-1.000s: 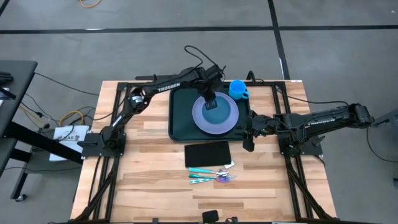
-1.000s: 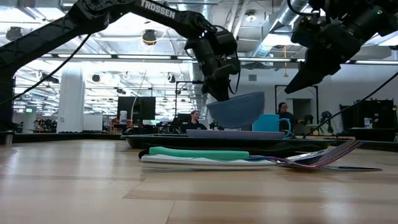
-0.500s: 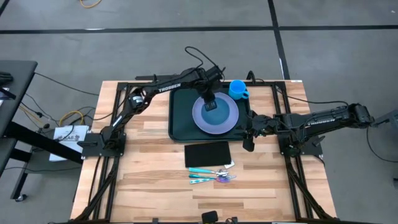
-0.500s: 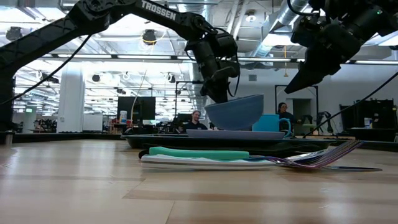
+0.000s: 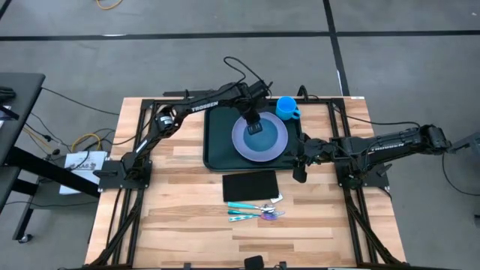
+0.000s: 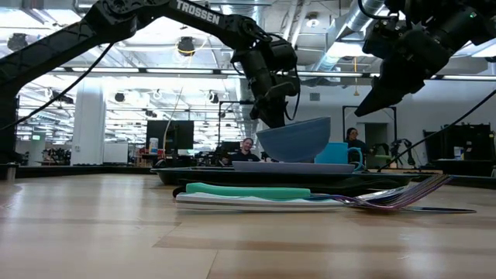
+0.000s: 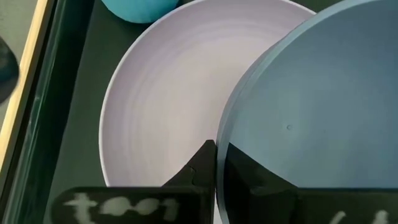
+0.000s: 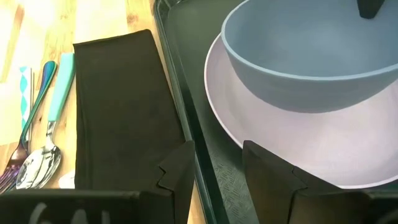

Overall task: Set up tray
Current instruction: Put the blue bowl on the violet plate on the black tray

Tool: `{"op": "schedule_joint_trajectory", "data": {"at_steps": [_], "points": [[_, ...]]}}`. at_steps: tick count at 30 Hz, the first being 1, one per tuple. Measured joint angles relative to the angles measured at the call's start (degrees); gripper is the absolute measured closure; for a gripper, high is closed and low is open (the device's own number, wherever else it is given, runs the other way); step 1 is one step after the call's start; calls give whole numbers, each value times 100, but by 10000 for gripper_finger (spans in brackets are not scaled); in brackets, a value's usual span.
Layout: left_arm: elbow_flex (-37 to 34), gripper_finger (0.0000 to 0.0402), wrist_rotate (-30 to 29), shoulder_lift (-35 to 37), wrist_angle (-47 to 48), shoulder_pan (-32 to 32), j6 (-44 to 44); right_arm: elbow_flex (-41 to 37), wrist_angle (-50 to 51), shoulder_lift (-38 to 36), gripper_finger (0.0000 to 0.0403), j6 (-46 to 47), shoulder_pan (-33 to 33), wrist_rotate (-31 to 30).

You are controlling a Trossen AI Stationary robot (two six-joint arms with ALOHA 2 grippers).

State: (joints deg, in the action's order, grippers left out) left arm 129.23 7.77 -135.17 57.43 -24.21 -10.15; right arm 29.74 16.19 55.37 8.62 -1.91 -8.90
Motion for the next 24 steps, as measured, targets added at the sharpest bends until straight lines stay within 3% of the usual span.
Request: {"op": "schedule_joint_trajectory", "data": {"at_steps": [24], "points": [[-2,400,-70,0,-15,2,-42,0,-1,0,276,48,0,-3]]}}
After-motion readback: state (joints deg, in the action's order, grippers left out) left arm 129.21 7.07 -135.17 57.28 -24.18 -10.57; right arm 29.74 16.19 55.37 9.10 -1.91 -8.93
